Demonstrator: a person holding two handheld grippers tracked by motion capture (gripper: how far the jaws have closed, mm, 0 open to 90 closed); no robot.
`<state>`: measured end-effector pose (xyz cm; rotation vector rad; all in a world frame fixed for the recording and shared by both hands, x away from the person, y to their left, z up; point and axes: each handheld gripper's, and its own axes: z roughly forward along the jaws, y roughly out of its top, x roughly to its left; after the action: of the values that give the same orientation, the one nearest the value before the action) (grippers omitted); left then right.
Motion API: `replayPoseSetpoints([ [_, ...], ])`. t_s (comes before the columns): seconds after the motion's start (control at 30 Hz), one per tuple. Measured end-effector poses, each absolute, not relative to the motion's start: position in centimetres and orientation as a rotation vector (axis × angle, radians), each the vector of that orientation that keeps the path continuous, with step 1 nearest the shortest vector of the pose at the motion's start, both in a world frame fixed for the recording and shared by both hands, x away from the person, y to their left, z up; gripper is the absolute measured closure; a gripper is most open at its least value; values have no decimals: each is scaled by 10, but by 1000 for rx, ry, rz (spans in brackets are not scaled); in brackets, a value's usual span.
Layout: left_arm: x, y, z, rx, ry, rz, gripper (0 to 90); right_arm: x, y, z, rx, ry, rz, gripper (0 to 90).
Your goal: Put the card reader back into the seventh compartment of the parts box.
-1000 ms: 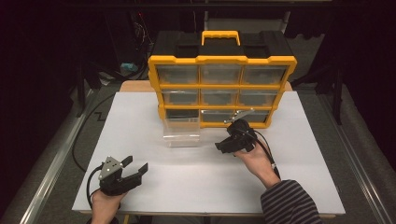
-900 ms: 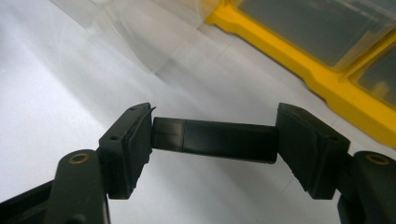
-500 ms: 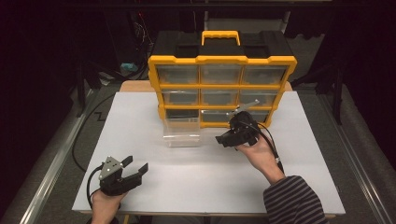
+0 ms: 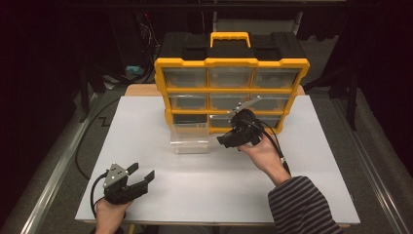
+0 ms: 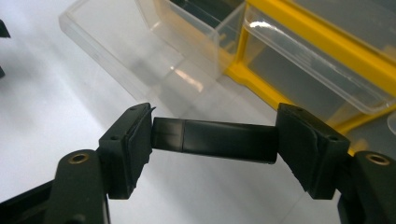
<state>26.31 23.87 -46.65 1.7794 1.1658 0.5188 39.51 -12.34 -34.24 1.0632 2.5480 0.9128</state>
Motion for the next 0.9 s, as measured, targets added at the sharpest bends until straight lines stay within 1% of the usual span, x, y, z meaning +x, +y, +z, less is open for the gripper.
replayPoseSetpoints([
  [0.4,263,239,-467,1778,1165,516,316,402,-94,-332,1023,2563,917,299],
  [0.9,263,238,-467,1786,1160,513,316,411,-64,-334,986,2591,916,299],
])
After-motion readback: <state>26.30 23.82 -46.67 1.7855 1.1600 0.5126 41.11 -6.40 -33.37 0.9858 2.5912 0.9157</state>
